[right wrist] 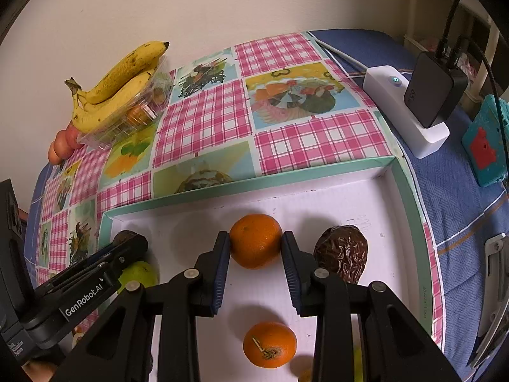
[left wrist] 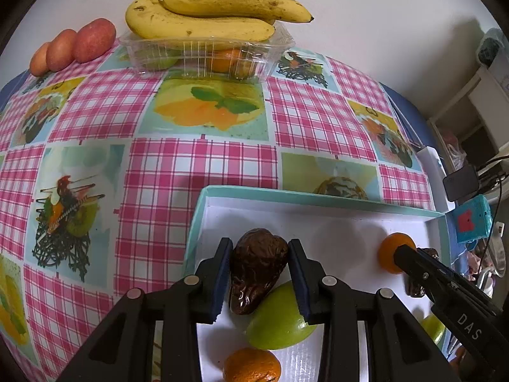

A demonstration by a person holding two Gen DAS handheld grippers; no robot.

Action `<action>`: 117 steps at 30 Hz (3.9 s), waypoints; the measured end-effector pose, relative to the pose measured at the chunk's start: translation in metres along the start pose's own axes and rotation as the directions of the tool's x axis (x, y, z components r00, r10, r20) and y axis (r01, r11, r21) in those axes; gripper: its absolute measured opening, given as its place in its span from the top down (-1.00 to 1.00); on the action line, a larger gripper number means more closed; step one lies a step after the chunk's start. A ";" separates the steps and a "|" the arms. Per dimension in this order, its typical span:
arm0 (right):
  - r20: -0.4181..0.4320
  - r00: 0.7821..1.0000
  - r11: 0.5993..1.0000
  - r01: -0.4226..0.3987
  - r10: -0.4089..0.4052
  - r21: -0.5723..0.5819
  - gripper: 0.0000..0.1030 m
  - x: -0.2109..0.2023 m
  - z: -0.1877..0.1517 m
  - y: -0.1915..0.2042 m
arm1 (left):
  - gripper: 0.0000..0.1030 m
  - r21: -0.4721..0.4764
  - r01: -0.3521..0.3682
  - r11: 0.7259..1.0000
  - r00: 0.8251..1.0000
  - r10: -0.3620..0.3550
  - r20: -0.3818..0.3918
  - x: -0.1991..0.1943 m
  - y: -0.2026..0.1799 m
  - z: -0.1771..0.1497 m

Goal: Organize fruits

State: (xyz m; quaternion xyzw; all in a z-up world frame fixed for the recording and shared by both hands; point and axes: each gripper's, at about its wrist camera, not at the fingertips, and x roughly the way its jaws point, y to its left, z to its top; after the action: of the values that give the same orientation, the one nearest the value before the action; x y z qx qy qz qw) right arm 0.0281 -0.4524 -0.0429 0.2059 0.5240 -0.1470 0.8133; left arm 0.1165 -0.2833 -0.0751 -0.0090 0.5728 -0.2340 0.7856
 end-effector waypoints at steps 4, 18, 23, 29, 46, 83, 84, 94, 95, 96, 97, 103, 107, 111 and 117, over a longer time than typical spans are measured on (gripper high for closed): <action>-0.004 1.000 1.000 0.008 -0.008 0.009 0.32 0.000 0.001 -0.001 | 0.24 -0.016 0.011 1.000 1.000 -0.011 -0.023 -0.002 0.002 0.002; 0.075 0.997 0.995 0.037 -0.030 -0.088 -0.32 -0.030 0.008 0.025 | -0.71 0.011 -0.068 0.998 0.997 0.068 0.039 -0.046 -0.003 0.012; 0.078 0.996 0.995 0.044 -0.037 -0.095 -0.47 -0.029 0.009 0.027 | -1.00 -0.049 -0.175 0.983 0.981 0.178 0.070 -0.052 0.022 0.013; 0.078 0.996 0.994 0.053 -0.046 -0.093 -0.61 -0.027 0.008 0.025 | -1.00 -0.136 -0.270 0.953 0.955 0.284 0.091 -0.054 0.054 0.011; 0.129 0.988 0.985 0.100 -0.082 -0.141 -0.86 -0.029 -0.002 0.046 | -1.00 -0.166 -0.395 0.904 0.894 0.420 0.158 -0.076 0.085 0.007; 0.135 0.974 0.967 0.202 -0.182 -0.156 -0.86 -0.111 -0.166 0.082 | -1.00 -0.007 -0.431 0.902 0.898 0.430 0.095 -0.189 0.122 -0.152; 0.134 0.975 0.967 0.199 -0.178 -0.159 -0.86 -0.111 -0.167 0.082 | -1.00 -0.007 -0.429 0.903 0.899 0.428 0.096 -0.189 0.122 -0.152; 0.145 0.974 0.964 0.200 -0.175 -0.177 -0.86 -0.111 -0.166 0.089 | -1.00 -0.007 -0.389 0.921 0.918 0.388 0.079 -0.187 0.121 -0.152; 0.145 0.974 0.964 0.199 -0.174 -0.178 -0.86 -0.111 -0.166 0.089 | -1.00 -0.007 -0.385 0.923 0.920 0.384 0.079 -0.187 0.120 -0.152; 0.143 0.974 0.964 0.198 -0.173 -0.180 -0.86 -0.110 -0.167 0.090 | -1.00 -0.007 -0.385 0.923 0.920 0.384 0.080 -0.188 0.120 -0.152; 0.142 0.975 0.963 0.197 -0.173 -0.182 -0.86 -0.110 -0.167 0.090 | -1.00 -0.006 -0.388 0.922 0.919 0.387 0.079 -0.187 0.120 -0.152; 0.141 0.975 0.963 0.195 -0.170 -0.188 -0.86 -0.110 -0.167 0.092 | -1.00 -0.003 -0.382 0.924 0.922 0.381 0.069 -0.185 0.120 -0.152; 0.141 0.975 0.963 0.196 -0.171 -0.187 -0.86 -0.110 -0.167 0.092 | -1.00 -0.003 -0.378 0.926 0.924 0.377 0.066 -0.184 0.120 -0.152; 0.143 0.975 0.963 0.198 -0.173 -0.181 -0.86 -0.110 -0.167 0.091 | -1.00 -0.008 -0.377 0.926 0.924 0.377 0.063 -0.184 0.119 -0.152; 0.142 0.975 0.966 0.193 -0.170 -0.173 -0.86 -0.110 -0.166 0.091 | -1.00 -0.011 -0.376 0.926 0.925 0.376 0.057 -0.183 0.120 -0.152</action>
State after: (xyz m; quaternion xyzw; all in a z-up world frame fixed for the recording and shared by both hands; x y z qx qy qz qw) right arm -0.1071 -0.2893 0.0132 0.0705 0.4996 -0.1841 0.8435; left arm -0.0209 -0.0687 0.0025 0.0941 0.5408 -0.0786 0.8322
